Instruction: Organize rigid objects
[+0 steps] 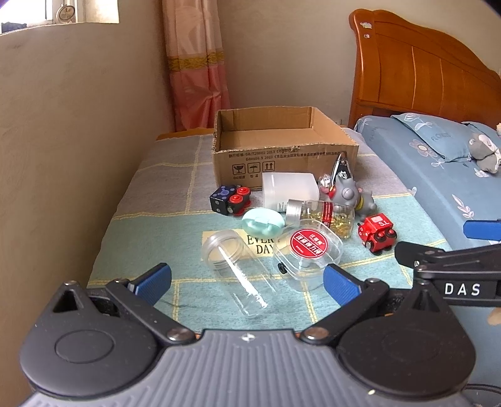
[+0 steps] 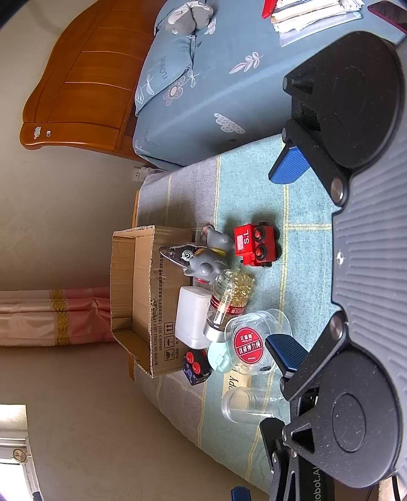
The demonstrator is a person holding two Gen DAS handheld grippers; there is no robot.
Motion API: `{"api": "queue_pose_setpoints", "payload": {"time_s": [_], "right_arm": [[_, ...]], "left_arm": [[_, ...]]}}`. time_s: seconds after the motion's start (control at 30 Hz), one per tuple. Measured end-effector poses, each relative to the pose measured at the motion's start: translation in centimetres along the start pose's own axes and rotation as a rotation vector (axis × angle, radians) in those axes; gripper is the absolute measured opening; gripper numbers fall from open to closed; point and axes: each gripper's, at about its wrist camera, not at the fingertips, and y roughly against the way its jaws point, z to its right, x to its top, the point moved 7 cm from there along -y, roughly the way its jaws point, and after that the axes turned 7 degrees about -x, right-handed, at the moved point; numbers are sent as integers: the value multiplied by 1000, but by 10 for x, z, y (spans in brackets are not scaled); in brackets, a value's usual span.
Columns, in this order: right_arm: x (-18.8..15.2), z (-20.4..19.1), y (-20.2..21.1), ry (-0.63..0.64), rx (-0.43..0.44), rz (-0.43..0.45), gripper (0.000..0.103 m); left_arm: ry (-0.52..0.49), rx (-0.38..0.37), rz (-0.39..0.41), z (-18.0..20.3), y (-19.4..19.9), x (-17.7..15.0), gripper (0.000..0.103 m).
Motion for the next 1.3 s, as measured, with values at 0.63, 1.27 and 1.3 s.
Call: {"api": "queue_pose_setpoints", "payload": {"time_s": [0.63,1.27,1.3], "right_arm": [[6,0,-3,26,1,9,103],[5,10,-31,87,87,7,103],[2,11,-36,88,95,-4,103]], "left_arm": [[-33,-39,-7,6,-8,4,102],[-162,-123,-90,-7,-38,0,102],[-168,-126,-100,-10,-42,-2,102]]}}
